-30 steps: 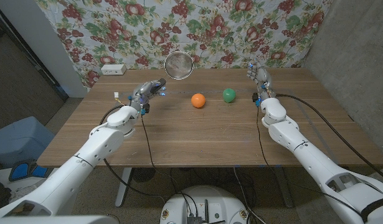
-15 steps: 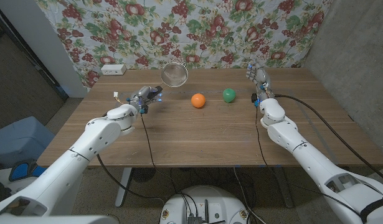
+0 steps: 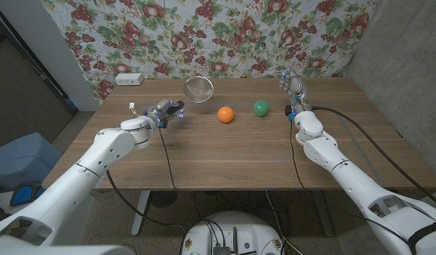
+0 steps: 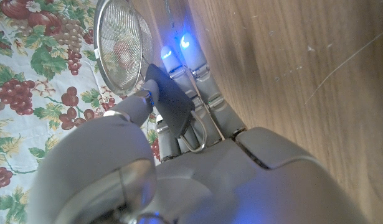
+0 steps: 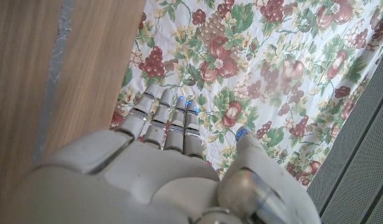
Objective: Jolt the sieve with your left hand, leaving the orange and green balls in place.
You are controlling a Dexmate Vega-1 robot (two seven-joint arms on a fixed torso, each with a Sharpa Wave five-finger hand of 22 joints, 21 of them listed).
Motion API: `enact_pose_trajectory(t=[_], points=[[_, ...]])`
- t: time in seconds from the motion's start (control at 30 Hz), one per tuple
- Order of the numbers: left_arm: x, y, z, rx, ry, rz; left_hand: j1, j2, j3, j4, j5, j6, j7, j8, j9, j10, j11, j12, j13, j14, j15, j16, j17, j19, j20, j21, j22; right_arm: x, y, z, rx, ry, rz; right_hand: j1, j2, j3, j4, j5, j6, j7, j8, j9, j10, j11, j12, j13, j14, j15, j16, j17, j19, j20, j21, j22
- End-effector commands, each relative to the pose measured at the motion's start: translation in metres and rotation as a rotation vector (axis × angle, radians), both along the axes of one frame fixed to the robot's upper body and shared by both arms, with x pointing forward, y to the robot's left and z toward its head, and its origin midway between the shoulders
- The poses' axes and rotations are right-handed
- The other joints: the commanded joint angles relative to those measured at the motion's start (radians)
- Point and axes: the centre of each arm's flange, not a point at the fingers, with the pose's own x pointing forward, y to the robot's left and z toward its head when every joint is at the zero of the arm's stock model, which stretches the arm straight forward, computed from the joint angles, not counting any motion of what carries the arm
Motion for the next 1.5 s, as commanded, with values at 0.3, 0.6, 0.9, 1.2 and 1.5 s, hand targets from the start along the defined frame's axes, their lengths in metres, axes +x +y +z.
enact_pose_trajectory(t=[0.3,0.6,0.9,1.2,1.5], points=[[0.009,-0.006,0.003,0.018,-0.107,-0.093,0.022,0.006,0.01,-0.001,0.001,0.102,0.105,-0.001,-0.001,0.074,-0.071,-0.002,0.002,0.028,-0.037,0.004,0.001,0.003,-0.028,0.01,0.002,0.005,-0.002,0.0,0.007,0.005,0.0,-0.01,-0.004,0.01,-0.002,0.004,0.003,0.008,-0.002,0.002,0.001,0.005,0.001,0.003,0.001,0.006,-0.002,0.006,-0.002,-0.003,0.003,0.002],[0.01,-0.008,0.005,0.033,-0.254,-0.161,0.017,0.006,0.008,0.005,0.001,0.097,0.094,-0.002,-0.001,0.07,-0.079,-0.003,0.003,0.024,-0.036,0.003,0.001,-0.006,-0.034,0.009,0.002,0.005,-0.004,-0.001,0.008,0.005,0.0,-0.011,-0.004,0.012,-0.002,0.004,0.003,0.007,-0.002,0.002,0.001,0.006,0.002,0.002,0.002,0.006,-0.002,0.006,-0.002,-0.002,0.003,0.002],[0.01,-0.011,0.012,0.104,-0.431,-0.244,0.012,0.008,0.006,0.011,0.002,0.093,0.082,-0.001,0.001,0.066,-0.087,-0.005,0.003,0.019,-0.036,0.001,0.002,-0.019,-0.039,0.007,0.002,0.004,-0.005,-0.001,0.011,0.003,0.001,-0.012,-0.004,0.013,-0.003,0.004,0.003,0.007,-0.003,0.002,0.003,0.005,0.003,0.001,0.002,0.005,-0.003,0.006,-0.002,-0.003,0.003,0.002],[0.009,-0.016,0.019,0.173,-0.504,-0.322,-0.003,0.007,0.001,0.022,0.003,0.085,0.06,0.001,0.005,0.059,-0.101,-0.006,0.003,0.007,-0.034,-0.005,0.001,-0.041,-0.038,0.003,0.002,0.001,-0.006,-0.002,0.014,0.002,-0.001,-0.014,-0.005,0.015,-0.003,0.004,0.003,0.007,-0.003,0.002,0.002,0.004,0.003,0.001,0.003,0.008,-0.004,0.007,-0.002,-0.003,0.004,0.002],[0.006,-0.016,0.018,0.17,-0.495,-0.325,-0.012,0.007,-0.002,0.025,0.006,0.078,0.045,0.005,0.012,0.057,-0.109,-0.005,0.004,-0.001,-0.038,-0.007,0.002,-0.049,-0.037,0.003,0.002,-0.001,-0.007,-0.004,0.011,0.001,0.0,-0.015,-0.005,0.016,-0.003,0.004,0.003,0.007,-0.003,0.002,0.002,0.005,0.003,0.001,0.002,0.007,-0.004,0.007,-0.002,-0.003,0.004,0.002]])
